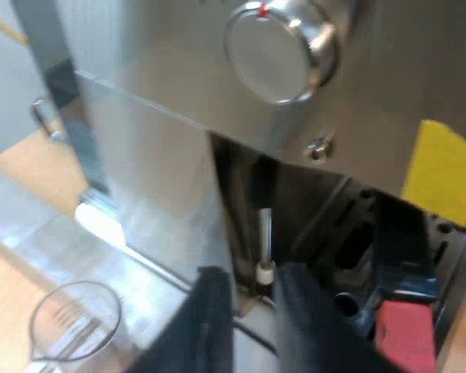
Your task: Put the handle in the coffee machine
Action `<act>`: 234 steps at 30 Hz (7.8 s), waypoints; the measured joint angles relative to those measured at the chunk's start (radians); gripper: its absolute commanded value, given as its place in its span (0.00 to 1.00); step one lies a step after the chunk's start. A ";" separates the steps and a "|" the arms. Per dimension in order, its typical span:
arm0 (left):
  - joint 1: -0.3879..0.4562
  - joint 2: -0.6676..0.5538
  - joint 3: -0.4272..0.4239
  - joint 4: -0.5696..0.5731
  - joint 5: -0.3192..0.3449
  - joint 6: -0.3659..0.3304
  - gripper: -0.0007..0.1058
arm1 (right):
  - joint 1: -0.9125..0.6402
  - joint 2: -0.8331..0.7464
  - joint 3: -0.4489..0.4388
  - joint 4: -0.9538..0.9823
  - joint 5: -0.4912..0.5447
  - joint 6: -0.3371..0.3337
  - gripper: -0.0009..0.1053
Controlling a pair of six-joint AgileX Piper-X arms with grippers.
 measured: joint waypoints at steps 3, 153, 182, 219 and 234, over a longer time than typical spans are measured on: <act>0.000 0.000 -0.038 0.007 -0.108 -0.019 0.01 | 0.000 0.000 0.000 0.000 0.000 0.000 0.30; -0.494 -0.004 0.076 0.321 -0.437 -0.351 0.01 | 0.276 -0.802 0.493 0.560 -0.037 0.180 0.30; -0.830 -0.063 0.122 0.227 -0.691 -0.756 0.01 | 0.276 -1.122 0.496 0.988 -0.233 0.291 0.30; -1.047 -0.088 0.123 0.154 -0.866 -0.762 0.01 | 0.276 -1.133 0.496 1.075 -0.235 0.275 0.30; -1.042 -0.227 0.104 0.161 -0.745 -0.738 0.01 | 0.276 -1.133 0.496 1.075 -0.177 0.262 0.69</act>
